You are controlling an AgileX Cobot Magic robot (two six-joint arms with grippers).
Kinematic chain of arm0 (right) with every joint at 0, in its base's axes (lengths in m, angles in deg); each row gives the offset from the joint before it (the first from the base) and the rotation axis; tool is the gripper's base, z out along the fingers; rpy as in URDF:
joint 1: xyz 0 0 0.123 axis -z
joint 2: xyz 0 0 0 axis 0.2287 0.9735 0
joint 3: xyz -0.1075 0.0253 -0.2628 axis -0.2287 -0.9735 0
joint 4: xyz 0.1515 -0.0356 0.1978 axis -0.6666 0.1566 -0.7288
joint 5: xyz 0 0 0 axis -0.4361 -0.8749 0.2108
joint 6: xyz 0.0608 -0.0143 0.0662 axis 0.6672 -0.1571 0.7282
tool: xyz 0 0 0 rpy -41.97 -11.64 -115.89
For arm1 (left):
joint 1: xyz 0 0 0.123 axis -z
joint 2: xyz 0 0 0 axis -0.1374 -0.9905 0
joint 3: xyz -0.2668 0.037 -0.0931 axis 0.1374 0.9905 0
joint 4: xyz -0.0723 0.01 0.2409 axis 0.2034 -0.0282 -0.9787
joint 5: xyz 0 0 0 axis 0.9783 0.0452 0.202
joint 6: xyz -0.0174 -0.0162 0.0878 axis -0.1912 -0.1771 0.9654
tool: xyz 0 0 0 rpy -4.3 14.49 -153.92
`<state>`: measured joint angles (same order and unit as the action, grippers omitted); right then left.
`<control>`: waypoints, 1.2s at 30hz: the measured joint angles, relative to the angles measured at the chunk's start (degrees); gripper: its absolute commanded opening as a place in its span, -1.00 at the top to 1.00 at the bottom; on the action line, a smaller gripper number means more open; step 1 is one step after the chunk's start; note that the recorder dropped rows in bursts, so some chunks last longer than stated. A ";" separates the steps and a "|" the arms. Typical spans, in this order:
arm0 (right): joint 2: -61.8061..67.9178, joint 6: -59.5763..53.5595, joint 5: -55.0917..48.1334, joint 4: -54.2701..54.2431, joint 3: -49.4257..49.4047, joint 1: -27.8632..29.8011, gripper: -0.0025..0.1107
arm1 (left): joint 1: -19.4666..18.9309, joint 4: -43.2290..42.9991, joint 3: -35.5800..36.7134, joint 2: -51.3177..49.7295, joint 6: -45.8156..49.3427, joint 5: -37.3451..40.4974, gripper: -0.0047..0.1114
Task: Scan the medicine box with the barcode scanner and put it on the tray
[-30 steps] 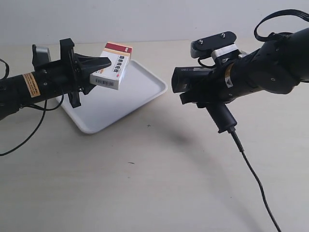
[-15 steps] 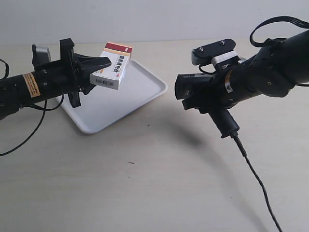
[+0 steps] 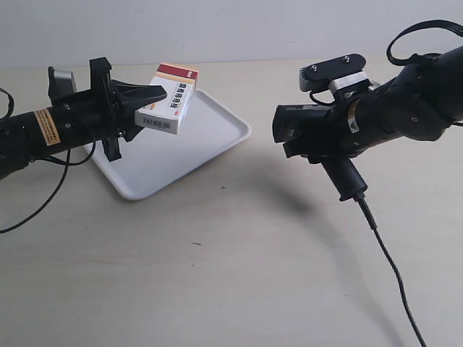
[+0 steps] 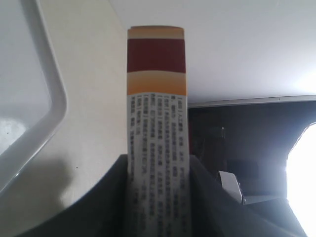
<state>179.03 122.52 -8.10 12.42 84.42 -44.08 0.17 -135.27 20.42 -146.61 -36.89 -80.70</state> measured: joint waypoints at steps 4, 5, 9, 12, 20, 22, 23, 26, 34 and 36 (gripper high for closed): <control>0.00 0.00 0.39 0.00 0.00 -0.02 0.96 | 0.00 0.00 0.00 0.00 0.00 0.00 0.92; 0.00 0.00 0.52 0.00 0.00 -0.02 0.96 | 0.00 0.00 0.00 0.00 0.00 0.00 0.92; 0.00 0.00 0.61 0.00 0.00 -0.02 0.96 | 0.00 0.00 0.00 0.00 0.00 0.00 0.92; -0.51 0.00 0.50 0.00 0.00 -0.02 0.96 | 0.00 0.00 0.00 0.00 0.00 0.00 0.92; -1.28 0.00 4.42 0.00 -1.96 -0.02 0.96 | 0.00 0.23 0.00 0.00 -2.57 0.00 0.92; -1.28 0.00 4.58 0.44 -1.96 -0.02 0.96 | 0.00 0.35 0.00 0.00 -3.33 0.00 0.92; -1.28 0.00 4.58 0.58 -1.96 -0.02 0.96 | 0.00 0.35 0.00 0.00 -3.60 0.00 0.92; -1.28 0.00 4.32 1.08 -1.96 -0.02 0.96 | 0.00 0.35 0.00 0.00 -4.18 0.00 0.92; -1.28 0.00 3.10 2.30 -1.96 0.77 0.96 | 0.00 0.35 0.00 0.00 -5.12 0.00 0.92; -1.28 0.00 3.10 2.59 -1.96 0.77 0.96 | 0.00 0.35 0.00 0.00 -5.39 0.00 0.92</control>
<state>177.75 122.52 -5.00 15.01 82.46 -43.31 0.17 -134.92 20.42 -146.61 -42.28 -80.70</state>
